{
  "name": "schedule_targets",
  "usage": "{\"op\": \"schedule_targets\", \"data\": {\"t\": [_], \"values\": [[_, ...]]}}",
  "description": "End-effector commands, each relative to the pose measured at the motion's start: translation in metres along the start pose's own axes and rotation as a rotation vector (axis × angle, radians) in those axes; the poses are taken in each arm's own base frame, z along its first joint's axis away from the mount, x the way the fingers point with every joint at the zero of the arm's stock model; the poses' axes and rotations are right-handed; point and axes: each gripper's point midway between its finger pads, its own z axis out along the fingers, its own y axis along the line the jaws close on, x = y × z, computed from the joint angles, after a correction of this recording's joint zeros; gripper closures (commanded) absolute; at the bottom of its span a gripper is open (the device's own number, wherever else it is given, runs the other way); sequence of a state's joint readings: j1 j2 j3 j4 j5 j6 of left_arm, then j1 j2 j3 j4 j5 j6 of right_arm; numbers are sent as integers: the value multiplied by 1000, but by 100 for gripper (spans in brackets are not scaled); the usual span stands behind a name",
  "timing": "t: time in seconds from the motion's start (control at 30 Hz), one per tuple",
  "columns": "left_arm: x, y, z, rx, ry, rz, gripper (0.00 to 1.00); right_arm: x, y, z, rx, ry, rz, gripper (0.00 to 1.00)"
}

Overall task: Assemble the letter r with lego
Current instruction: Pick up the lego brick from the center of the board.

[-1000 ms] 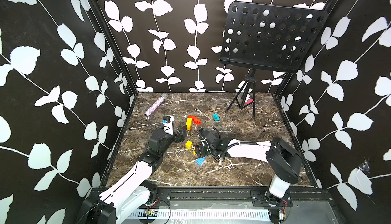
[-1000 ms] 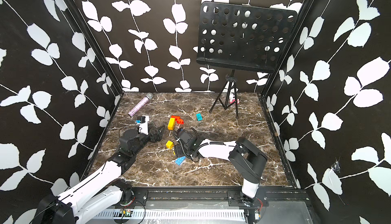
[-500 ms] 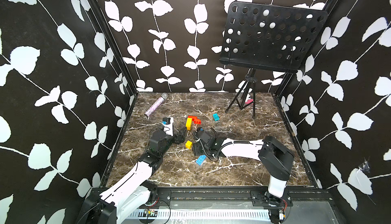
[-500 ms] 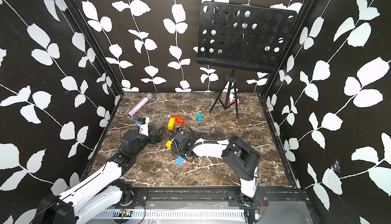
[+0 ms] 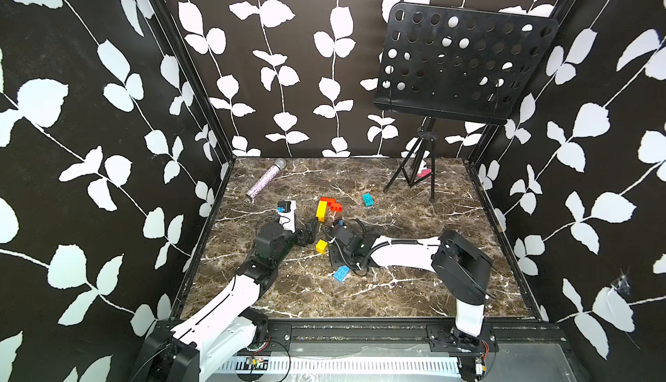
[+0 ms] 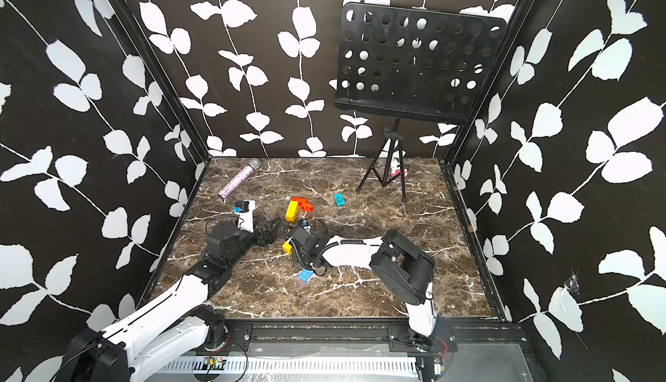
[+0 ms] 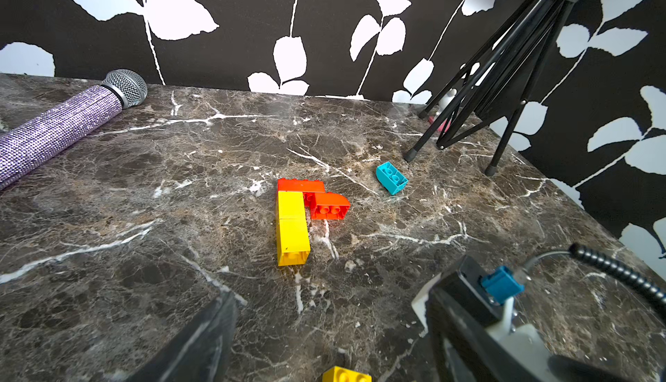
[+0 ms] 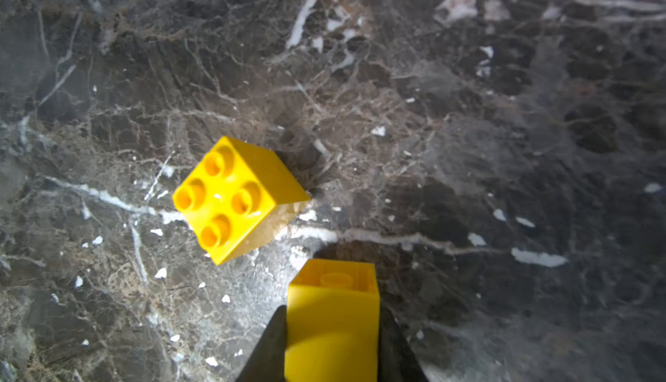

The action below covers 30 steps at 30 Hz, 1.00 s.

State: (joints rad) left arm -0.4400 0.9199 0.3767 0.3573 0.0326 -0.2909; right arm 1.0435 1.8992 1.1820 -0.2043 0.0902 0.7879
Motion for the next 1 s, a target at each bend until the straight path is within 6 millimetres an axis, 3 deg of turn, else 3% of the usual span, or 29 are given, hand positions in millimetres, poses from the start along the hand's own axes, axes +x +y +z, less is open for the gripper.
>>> {"op": "schedule_targets", "data": {"t": [0.0, 0.07, 0.2, 0.3, 0.4, 0.53, 0.63, 0.8, 0.97], "values": [[-2, -2, 0, 8, -12, 43, 16, -15, -15, -19, -16, -29, 23, 76], [-11, -3, -1, 9, -42, 82, 17, -29, -22, -27, -152, -44, 116, 78], [-44, -20, -6, 63, -151, 204, 18, -68, -56, -57, -466, -84, 312, 79], [-67, -51, -13, 165, -268, 353, 17, -91, -77, -94, -530, -154, 265, 80], [-69, -97, -21, 313, -351, 569, 17, -103, -87, -128, -542, -206, 168, 80], [-55, -145, -20, 477, -385, 739, 16, -112, -73, -168, -674, -243, 59, 78], [-47, -172, -18, 535, -417, 786, 16, -111, -62, -185, -732, -241, 18, 78], [-40, -194, -3, 562, -410, 815, 18, -107, -49, -201, -821, -228, -28, 77], [-40, -202, 10, 552, -425, 789, 21, -97, -51, -203, -795, -210, -56, 76]]}}
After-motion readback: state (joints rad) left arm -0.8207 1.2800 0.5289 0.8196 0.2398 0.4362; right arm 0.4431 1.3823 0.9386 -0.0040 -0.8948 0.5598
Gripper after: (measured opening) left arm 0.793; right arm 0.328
